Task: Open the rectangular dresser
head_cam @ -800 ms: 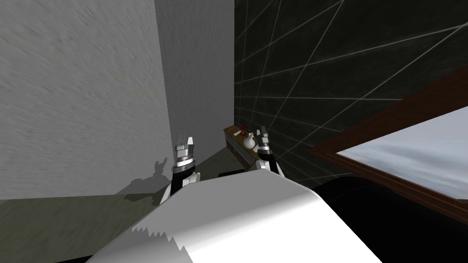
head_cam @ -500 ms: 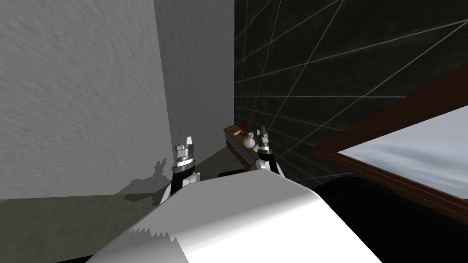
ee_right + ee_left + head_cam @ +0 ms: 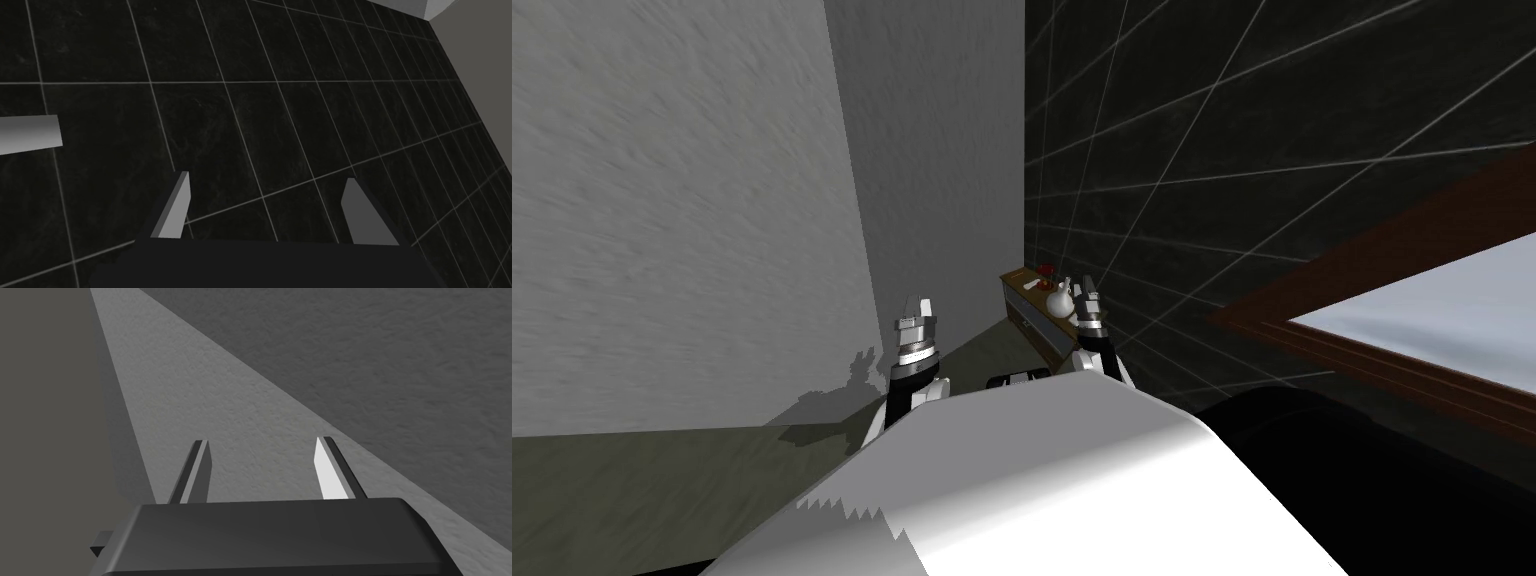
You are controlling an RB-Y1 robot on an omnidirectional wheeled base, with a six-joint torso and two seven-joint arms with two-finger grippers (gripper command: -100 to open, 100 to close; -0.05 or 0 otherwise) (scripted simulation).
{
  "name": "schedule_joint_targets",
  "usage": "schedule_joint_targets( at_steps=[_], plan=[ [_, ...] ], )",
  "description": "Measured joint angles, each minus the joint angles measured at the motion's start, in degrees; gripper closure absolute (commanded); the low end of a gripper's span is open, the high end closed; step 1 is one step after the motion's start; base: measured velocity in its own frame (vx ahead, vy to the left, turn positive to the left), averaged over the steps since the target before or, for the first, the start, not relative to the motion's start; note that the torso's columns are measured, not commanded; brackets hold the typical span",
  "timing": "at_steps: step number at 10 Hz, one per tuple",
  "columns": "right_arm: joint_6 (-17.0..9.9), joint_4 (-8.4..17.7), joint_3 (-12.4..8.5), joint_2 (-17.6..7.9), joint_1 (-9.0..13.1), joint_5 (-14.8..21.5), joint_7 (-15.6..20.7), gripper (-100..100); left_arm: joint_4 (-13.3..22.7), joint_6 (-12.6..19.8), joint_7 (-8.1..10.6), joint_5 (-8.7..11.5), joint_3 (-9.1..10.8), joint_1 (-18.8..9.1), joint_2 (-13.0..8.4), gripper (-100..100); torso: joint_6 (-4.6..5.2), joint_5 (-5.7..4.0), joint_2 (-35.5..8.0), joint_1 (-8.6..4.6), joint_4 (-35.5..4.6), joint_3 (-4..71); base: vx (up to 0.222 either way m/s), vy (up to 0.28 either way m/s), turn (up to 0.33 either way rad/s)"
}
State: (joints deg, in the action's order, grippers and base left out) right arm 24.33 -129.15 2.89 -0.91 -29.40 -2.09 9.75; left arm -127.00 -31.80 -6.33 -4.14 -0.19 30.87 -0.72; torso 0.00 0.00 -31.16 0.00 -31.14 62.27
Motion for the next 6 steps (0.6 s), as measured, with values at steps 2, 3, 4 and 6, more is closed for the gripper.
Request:
schedule_joint_targets(
  at_steps=[2, 3, 4, 6],
  plan=[
    [0.0, 0.0, 0.0, 0.0, 0.0, 0.0, 0.0, -100, 0.0, 0.0, 0.0, 0.0, 0.0, 0.0, 0.0, 0, 0.0, 0.0, -8.5, 0.0, -8.5, 16.9, 0.02, 0.007, -0.062],
    [0.0, 0.1, 0.1, -1.4, -0.1, 0.8, 0.7, -100, 0.0, 0.0, 0.0, 0.0, 0.0, 0.0, 0.0, 0, 0.02, 0.01, -10.3, 0.03, -10.3, 20.9, 0.067, 0.018, -0.159],
    [0.0, 0.3, 0.3, -2.9, -0.1, 1.7, 1.8, -100, 0.0, 0.0, 0.0, 0.0, 0.0, 0.0, 0.0, 0, 0.0, 0.01, -10.8, 0.03, -10.9, 22.1, 0.084, 0.008, -0.154],
    [0.0, 0.6, 0.8, -5.4, -0.2, 4.2, 4.5, -100, 0.0, 0.0, 0.0, 0.0, 0.0, 0.0, 0.0, 0, 0.0, -0.01, -11.0, -0.02, -11.1, 22.4, 0.107, 0.015, -0.181]
  ],
)
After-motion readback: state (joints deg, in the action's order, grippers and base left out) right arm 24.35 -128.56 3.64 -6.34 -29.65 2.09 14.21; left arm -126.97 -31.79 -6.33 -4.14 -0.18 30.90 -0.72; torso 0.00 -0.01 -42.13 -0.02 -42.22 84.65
